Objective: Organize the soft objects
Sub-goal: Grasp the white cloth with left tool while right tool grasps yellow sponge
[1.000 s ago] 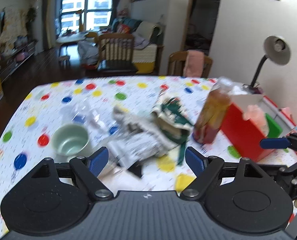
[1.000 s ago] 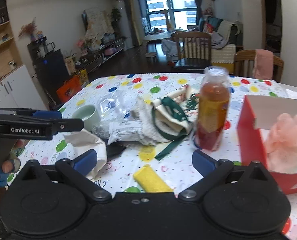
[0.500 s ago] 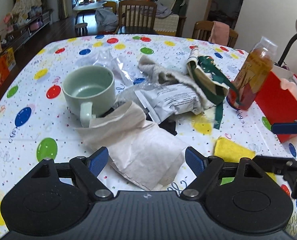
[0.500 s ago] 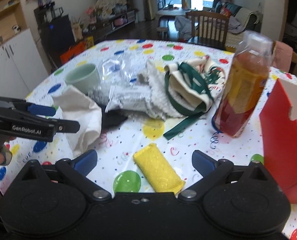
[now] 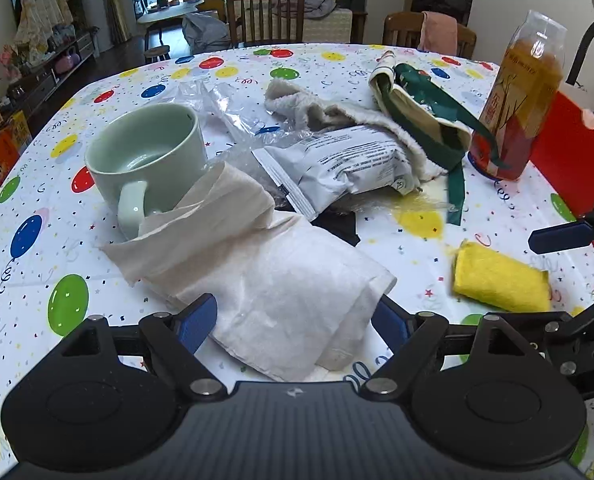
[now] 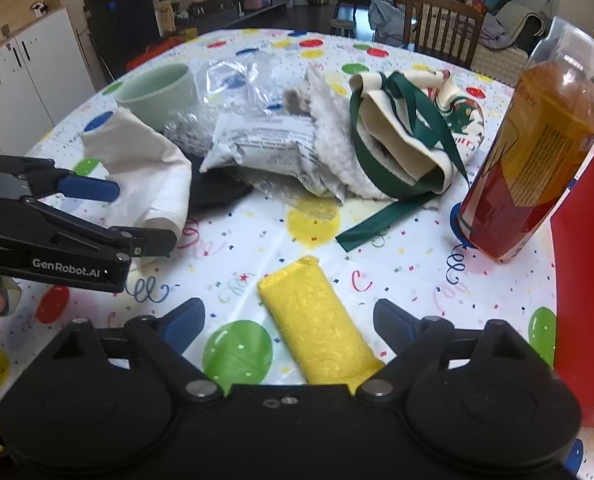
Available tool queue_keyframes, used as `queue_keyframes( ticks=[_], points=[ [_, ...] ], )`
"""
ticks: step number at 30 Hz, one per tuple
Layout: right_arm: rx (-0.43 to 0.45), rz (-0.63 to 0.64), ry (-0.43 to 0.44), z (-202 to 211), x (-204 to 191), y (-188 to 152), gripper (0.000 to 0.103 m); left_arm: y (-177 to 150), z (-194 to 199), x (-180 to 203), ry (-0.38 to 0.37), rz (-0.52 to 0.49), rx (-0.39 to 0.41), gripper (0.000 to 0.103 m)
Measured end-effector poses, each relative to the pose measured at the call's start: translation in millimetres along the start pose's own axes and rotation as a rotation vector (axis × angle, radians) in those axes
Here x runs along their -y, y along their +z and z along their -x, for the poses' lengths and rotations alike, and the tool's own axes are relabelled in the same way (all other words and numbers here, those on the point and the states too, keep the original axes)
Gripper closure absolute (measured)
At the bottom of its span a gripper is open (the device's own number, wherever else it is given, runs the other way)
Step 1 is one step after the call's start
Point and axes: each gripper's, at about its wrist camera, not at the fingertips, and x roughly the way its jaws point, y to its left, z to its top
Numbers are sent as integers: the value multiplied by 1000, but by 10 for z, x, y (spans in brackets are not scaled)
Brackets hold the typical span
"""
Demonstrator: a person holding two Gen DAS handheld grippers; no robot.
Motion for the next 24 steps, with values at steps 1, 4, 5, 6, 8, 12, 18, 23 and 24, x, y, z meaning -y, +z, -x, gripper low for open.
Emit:
queue_keyframes(
  ticks=[1, 4, 5, 6, 8, 12, 18, 23, 24],
  points=[
    [-6, 1, -2, -22, 4, -2, 17, 0, -19, -5, 0, -2, -2, 19],
    [-19, 8, -10, -63, 8, -9, 25, -2, -45, -32, 6, 2, -1, 19],
    [-20, 12, -14, -67, 5, -12, 26, 3, -48, -50, -2, 9, 0, 19],
    [-21, 17, -17, -71, 2, -12, 29, 7, -46, -63, -10, 16, 1, 26],
    [-19, 21, -21, -70, 1, -14, 34, 14, -31, -74, -20, 18, 11, 45],
    [-19, 18, -35, -73, 15, -12, 44, 27, -19, -88, -42, 24, 5, 69],
    [-9, -9, -58, -47, 73, -16, 60, 28, 42, -153, -48, 45, 26, 86],
    [16, -4, -69, 2, 51, -45, 67, 46, 133, -115, -19, 4, 64, 95],
    [25, -8, -71, 22, 52, -49, 74, 48, 157, -112, -21, 0, 75, 96]
  ],
)
